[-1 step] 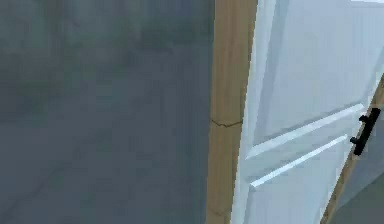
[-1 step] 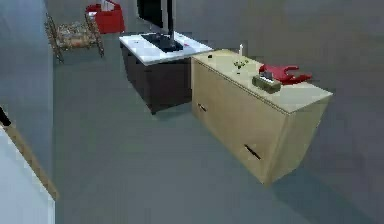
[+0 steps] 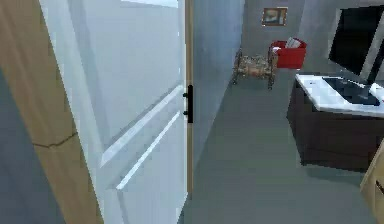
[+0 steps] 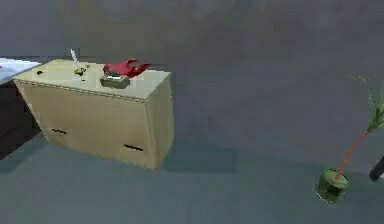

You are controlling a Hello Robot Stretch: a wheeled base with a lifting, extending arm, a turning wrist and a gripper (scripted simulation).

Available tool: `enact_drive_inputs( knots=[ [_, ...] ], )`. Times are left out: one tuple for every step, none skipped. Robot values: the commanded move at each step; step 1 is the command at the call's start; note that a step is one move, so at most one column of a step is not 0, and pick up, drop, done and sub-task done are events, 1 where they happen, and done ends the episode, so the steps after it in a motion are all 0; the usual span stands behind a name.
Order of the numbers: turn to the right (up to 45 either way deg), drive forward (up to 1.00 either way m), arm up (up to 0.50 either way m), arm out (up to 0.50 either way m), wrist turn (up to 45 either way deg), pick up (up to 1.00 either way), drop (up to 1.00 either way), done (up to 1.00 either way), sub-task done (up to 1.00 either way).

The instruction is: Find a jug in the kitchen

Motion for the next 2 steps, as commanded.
enact_drive_inputs(
  knots=[
    [45.0, 0.0, 0.0, 0.0, 0.0, 0.0, 0.0, 0.0, 0.0],
    [45.0, 0.0, 0.0, 0.0, 0.0, 0.0, 0.0, 0.0, 0.0]
  ],
)
